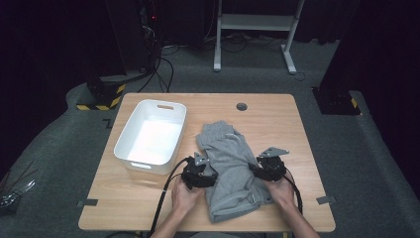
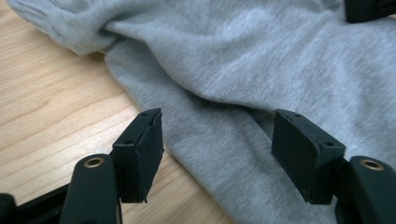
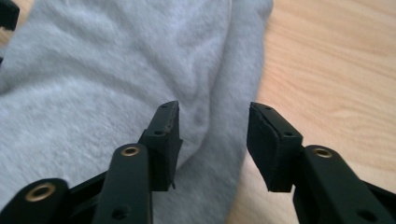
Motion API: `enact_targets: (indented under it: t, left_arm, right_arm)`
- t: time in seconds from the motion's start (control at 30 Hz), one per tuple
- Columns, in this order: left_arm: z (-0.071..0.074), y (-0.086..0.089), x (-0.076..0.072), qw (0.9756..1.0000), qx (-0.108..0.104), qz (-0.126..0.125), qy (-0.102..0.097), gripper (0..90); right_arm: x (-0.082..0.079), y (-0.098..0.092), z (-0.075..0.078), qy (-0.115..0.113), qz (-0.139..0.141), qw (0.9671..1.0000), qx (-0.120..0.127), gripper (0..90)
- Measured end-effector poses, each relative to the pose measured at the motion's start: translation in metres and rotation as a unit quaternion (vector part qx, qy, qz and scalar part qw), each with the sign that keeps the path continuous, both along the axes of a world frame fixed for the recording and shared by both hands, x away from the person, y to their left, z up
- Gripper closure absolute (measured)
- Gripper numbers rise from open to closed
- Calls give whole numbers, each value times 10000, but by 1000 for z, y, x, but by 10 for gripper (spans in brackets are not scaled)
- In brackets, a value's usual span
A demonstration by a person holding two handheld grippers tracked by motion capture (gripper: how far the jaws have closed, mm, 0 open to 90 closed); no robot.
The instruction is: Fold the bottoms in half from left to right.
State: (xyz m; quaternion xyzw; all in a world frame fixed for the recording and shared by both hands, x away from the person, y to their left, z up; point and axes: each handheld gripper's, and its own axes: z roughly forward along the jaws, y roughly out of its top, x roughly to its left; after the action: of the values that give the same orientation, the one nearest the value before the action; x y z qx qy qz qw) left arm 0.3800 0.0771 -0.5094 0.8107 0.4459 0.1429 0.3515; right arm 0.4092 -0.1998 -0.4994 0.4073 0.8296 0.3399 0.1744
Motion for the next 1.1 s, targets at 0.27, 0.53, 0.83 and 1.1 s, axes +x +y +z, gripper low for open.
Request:
enact_targets:
  t: [0.27,0.53,0.83,1.1]
  left_arm:
    - [-5,-2,12,9993,302,201,-5,352]
    - [-4,-3,31,9989,389,251,19,363]
    - [-3,9,65,9980,435,461,88,365]
    - [-2,18,96,9959,469,767,135,362]
  right_arm:
    - [2,3,-10,64,16,9999,-75,551]
    - [7,8,-14,48,-56,10000,-30,573]
    - [23,24,-14,30,-175,9998,-53,572]
    - [46,39,-15,-60,-322,9994,-62,563]
